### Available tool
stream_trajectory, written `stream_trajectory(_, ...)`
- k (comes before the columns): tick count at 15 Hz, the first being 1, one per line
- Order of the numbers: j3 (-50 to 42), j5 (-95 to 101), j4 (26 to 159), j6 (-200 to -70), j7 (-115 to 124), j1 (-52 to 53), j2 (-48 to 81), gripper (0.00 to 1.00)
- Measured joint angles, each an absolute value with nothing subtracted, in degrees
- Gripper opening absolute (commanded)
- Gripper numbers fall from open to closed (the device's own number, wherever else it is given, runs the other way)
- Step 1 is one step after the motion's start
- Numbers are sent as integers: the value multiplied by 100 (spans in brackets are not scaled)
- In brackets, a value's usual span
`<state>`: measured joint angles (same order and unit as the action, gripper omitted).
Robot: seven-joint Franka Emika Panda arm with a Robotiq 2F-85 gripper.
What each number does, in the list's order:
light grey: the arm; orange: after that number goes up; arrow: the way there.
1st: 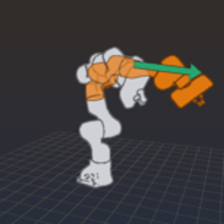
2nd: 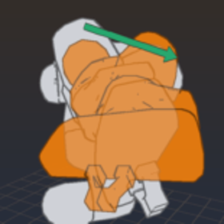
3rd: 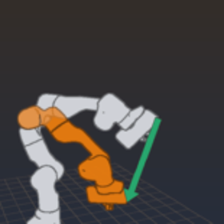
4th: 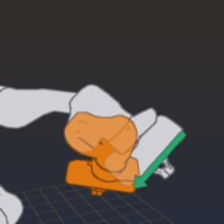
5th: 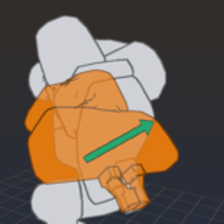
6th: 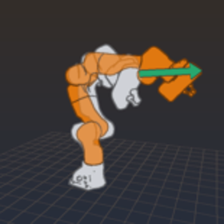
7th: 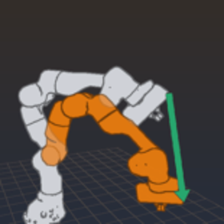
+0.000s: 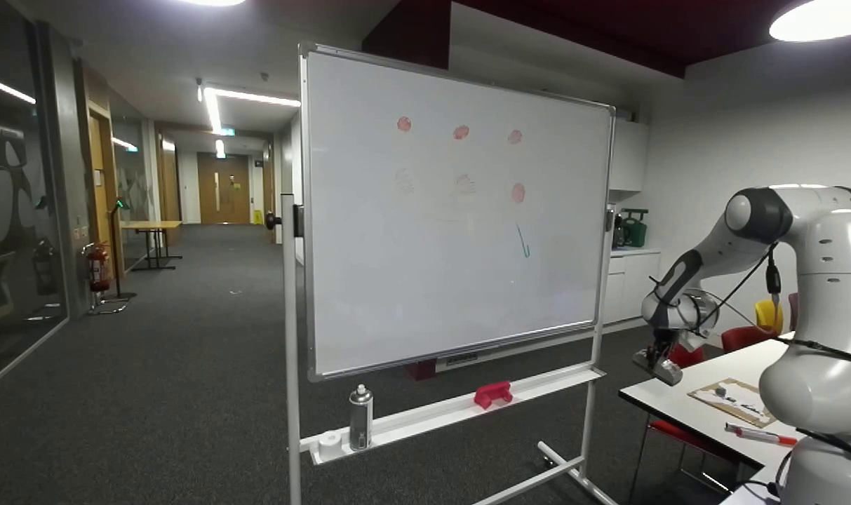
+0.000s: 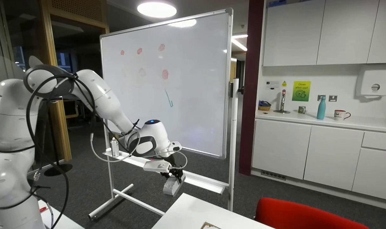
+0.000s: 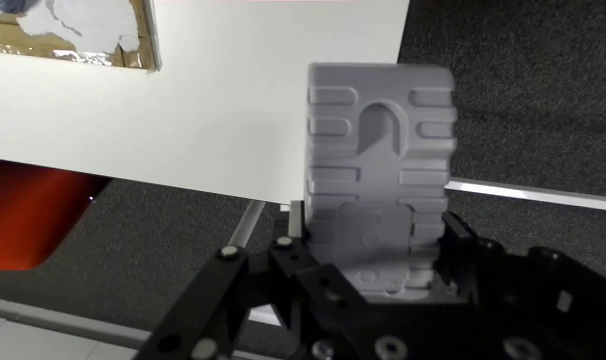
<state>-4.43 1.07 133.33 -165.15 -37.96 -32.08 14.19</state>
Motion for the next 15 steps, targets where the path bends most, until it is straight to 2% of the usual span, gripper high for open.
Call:
stream_trajectory(11, -295, 592, 15950, -17205, -3521, -2439, -1076, 35)
stream_trajectory(15, -653, 757, 15959, -17191, -3069, -1733, -1442, 35)
